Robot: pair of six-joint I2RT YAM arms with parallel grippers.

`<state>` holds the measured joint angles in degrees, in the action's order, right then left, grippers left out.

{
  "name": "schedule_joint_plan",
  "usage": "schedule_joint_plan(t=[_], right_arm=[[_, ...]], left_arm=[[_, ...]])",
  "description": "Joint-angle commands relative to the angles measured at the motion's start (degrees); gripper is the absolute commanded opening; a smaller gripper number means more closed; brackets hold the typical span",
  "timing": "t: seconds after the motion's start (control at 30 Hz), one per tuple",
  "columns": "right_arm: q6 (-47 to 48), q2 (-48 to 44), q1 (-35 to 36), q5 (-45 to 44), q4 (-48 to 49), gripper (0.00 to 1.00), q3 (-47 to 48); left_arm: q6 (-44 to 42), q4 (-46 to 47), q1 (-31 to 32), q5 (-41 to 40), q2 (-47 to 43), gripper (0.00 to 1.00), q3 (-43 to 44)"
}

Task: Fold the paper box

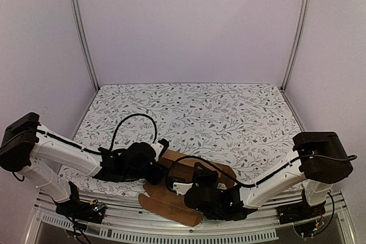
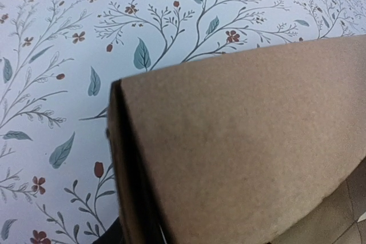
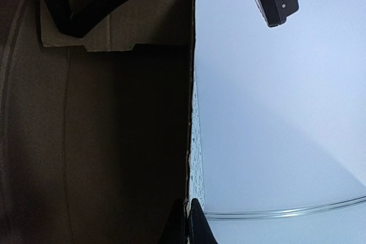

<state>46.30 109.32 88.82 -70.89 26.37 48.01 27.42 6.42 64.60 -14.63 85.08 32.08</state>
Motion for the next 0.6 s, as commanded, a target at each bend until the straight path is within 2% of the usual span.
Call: schedule_joint_plan(t=[0.0, 0.33, 0.57], right_arm=[[-1.87, 2.49, 1.05, -3.39, -1.32, 0.0, 1.78], [-1.6, 4.73, 2.68, -2.91, -4.72, 0.0, 2.8], [-0.94, 4.98, 4.13, -1.99, -8.95, 0.0, 2.88]], left_arm=[[0.55, 2.33, 1.52, -4.26, -1.04, 0.4, -1.48], [1.12, 5.81, 3.05, -5.25, -1.99, 0.37, -2.99], [2.16, 8.08, 3.34, -6.32, -4.92, 0.41, -6.12]])
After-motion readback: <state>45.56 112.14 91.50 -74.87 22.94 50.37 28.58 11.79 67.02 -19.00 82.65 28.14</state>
